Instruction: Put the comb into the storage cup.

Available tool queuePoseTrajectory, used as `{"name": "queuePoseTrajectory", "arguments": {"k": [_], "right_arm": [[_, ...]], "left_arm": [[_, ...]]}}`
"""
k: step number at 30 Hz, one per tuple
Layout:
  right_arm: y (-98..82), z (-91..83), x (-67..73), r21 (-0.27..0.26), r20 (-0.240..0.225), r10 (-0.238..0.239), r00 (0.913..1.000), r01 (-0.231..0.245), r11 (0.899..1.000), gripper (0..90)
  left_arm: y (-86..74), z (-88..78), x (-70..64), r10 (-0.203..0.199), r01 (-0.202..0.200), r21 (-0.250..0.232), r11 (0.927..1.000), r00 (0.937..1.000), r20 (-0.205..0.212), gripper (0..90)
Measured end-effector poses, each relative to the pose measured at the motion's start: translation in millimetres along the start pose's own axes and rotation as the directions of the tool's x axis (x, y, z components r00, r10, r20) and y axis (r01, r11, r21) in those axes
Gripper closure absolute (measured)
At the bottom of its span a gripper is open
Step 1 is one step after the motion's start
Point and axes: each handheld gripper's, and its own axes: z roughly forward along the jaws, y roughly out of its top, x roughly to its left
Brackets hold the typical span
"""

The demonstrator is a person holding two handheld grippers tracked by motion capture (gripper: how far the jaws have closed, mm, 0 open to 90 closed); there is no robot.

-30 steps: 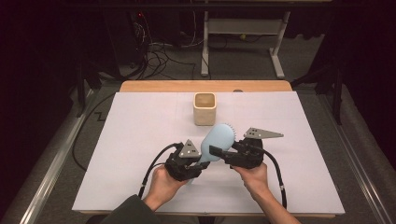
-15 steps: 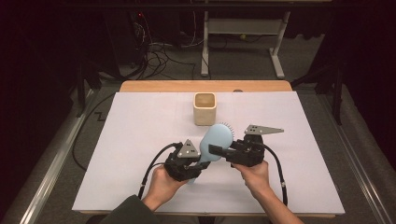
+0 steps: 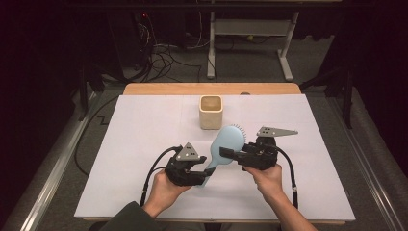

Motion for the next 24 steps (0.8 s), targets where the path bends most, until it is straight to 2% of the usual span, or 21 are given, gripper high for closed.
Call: {"name": "queuePoseTrajectory", "arguments": {"k": [8,20,24], "right_arm": [[2.9,-2.1,0.1,0.016,0.017,-0.015,0.9998,0.014,1.0,55.1],[8.8,-9.6,0.3,0.036,0.064,-0.052,0.9966,0.049,0.998,54.9],[10.3,-11.1,0.5,0.046,0.074,-0.058,0.9955,0.055,0.997,54.9]], "left_arm": [[-10.4,-9.0,8.0,-0.022,0.021,-0.035,0.9992,0.9991,-0.037,43.4],[-24.5,-22.6,24.1,-0.067,0.061,-0.075,0.9953,0.9954,-0.069,40.4],[-28.1,-26.2,27.2,-0.071,0.064,-0.083,0.9945,0.9941,-0.082,40.0]]}}
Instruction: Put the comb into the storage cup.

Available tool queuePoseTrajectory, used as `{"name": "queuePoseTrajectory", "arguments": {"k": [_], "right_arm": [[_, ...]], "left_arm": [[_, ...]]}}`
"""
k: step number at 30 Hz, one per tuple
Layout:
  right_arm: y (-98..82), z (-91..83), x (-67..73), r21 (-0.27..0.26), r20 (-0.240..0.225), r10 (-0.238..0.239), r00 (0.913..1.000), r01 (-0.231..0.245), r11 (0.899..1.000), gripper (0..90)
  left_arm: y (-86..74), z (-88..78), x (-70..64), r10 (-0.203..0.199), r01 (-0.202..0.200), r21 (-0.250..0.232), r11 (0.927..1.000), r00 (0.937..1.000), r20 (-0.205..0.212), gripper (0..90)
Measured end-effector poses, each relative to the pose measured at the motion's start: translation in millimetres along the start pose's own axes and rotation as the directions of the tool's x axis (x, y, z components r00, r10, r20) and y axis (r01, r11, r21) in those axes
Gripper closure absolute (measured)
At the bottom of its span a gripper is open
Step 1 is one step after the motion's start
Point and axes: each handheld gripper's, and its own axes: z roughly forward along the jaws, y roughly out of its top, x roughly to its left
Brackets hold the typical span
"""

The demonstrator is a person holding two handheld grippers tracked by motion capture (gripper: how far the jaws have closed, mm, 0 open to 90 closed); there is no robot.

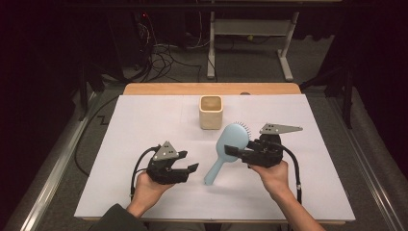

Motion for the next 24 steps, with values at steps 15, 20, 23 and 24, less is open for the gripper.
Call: {"name": "queuePoseTrajectory", "arguments": {"k": [15,20,23,24], "right_arm": [[7.6,-10.8,-2.7,0.0,0.038,-0.015,0.9992,0.015,1.0,54.8],[8.7,-13.3,-4.6,-0.002,0.052,-0.014,0.9985,0.014,1.0,54.7],[9.8,-15.0,-5.2,-0.001,0.059,-0.016,0.9981,0.016,1.0,54.7],[10.4,-15.6,-5.2,-0.002,0.061,-0.016,0.998,0.016,1.0,54.7]], "left_arm": [[-12.9,-19.3,17.0,-0.041,0.04,-0.022,0.999,0.9982,-0.045,41.6],[-17.6,-25.4,21.7,-0.044,0.042,-0.032,0.9986,0.997,-0.064,40.9],[-20.7,-30.4,25.4,-0.05,0.047,-0.044,0.998,0.9959,-0.075,40.4],[-21.7,-32.0,26.5,-0.054,0.05,-0.048,0.9976,0.9954,-0.079,40.2]]}}
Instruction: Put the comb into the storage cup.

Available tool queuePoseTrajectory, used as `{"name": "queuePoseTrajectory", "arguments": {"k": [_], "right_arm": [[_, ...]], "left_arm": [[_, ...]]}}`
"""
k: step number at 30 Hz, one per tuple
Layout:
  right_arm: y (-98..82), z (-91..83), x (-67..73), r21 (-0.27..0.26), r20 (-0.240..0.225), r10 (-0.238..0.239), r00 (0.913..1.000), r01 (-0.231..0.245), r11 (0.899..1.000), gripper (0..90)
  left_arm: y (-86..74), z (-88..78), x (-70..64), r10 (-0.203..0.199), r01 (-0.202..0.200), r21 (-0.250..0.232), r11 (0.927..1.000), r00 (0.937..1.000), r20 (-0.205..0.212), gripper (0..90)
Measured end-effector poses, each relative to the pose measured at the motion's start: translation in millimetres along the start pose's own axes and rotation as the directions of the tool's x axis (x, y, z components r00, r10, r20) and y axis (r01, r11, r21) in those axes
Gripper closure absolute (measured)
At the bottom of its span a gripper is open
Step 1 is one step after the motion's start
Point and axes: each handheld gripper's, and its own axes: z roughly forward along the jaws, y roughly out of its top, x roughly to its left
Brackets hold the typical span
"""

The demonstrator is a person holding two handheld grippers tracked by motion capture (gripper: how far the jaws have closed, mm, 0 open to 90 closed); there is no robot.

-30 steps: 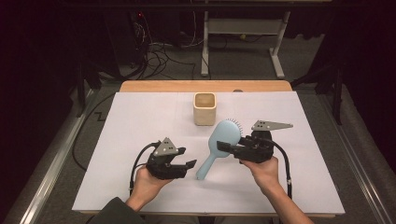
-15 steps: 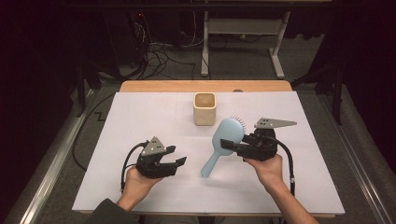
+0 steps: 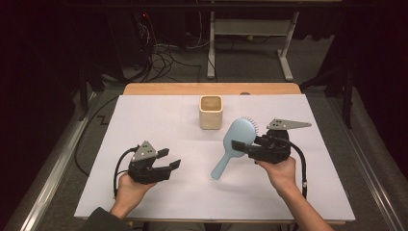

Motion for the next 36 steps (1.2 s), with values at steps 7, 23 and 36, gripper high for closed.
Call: {"name": "queuePoseTrajectory", "arguments": {"k": [7,23,36], "right_arm": [[4.5,-4.7,-1.8,-0.005,0.019,-0.01,0.9998,0.01,1.0,54.6],[11.6,-9.8,-8.5,-0.016,0.066,-0.019,0.9976,0.02,1.0,54.3],[24.2,-11.3,-12.0,-0.026,0.114,-0.029,0.9931,0.032,0.999,54.3]], "left_arm": [[-7.1,-10.5,9.1,-0.011,0.01,-0.022,0.9997,0.9994,-0.032,37.9],[-29.8,-24.5,27.5,-0.058,0.053,-0.049,0.9974,0.9938,-0.095,35.8],[-48.0,-30.5,35.2,-0.077,0.067,-0.077,0.9948,0.9883,-0.132,35.9]]}}
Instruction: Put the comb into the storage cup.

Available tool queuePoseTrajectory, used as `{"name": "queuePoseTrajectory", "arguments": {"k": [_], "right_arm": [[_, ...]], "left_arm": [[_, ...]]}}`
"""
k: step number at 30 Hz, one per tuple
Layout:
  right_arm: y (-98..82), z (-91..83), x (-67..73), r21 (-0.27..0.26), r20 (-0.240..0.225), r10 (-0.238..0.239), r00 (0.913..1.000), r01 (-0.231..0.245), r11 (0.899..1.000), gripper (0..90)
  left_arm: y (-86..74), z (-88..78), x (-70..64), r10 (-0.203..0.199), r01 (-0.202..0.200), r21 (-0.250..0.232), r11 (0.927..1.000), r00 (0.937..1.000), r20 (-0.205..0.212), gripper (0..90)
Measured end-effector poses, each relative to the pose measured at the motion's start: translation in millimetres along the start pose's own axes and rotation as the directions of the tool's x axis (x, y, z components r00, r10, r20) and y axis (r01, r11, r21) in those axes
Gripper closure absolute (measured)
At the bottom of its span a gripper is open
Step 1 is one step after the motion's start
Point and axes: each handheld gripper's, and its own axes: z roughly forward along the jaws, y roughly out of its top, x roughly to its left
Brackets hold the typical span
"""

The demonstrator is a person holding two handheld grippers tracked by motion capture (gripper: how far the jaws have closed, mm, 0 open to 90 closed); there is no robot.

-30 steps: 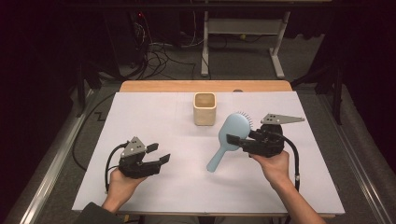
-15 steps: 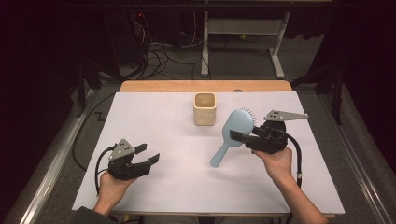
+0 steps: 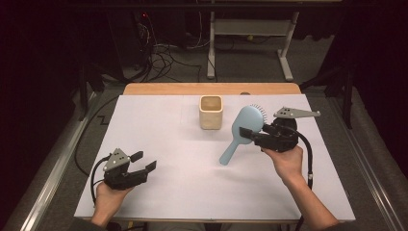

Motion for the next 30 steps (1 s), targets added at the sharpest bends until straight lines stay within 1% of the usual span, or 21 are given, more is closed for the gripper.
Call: {"name": "queuePoseTrajectory", "arguments": {"k": [6,11,15,18,21,25,28,30], "right_arm": [[7.9,3.1,-3.2,0.002,0.017,-0.003,0.9998,0.003,1.0,54.3],[16.4,5.0,-5.7,-0.003,0.03,-0.003,0.9996,0.003,1.0,54.3],[22.2,6.5,-7.8,-0.007,0.042,0.001,0.9991,-0.001,1.0,54.3],[26.3,8.3,-9.0,-0.004,0.052,-0.005,0.9987,0.006,1.0,54.3],[29.8,9.8,-10.3,-0.003,0.057,-0.005,0.9984,0.006,1.0,54.2],[34.7,13.1,-14.0,-0.007,0.066,0.001,0.9978,0.0,1.0,54.1],[38.6,15.9,-16.7,-0.011,0.079,0.005,0.9968,-0.004,1.0,54.1],[41.4,17.3,-18.3,-0.015,0.086,0.007,0.9963,-0.006,1.0,54.0]], "left_arm": [[-5.5,0.1,3.6,-0.007,0.007,-0.005,1.0,0.9999,-0.013,35.8],[-8.0,0.1,6.5,-0.022,0.022,-0.017,0.9996,0.9996,-0.016,35.8],[-10.8,-0.6,7.3,-0.032,0.031,-0.025,0.9992,0.9992,-0.024,36.0],[-13.7,-1.4,7.3,-0.038,0.037,-0.028,0.9989,0.9989,-0.027,36.0],[-17.7,-2.6,6.7,-0.044,0.043,-0.025,0.9988,0.9985,-0.033,36.0],[-20.3,-4.8,7.5,-0.047,0.046,-0.027,0.9986,0.9978,-0.046,36.0],[-21.9,-5.6,8.8,-0.057,0.056,-0.034,0.9979,0.9974,-0.043,36.0],[-22.8,-4.8,9.9,-0.058,0.057,-0.033,0.9979,0.9968,-0.054,35.8]]}}
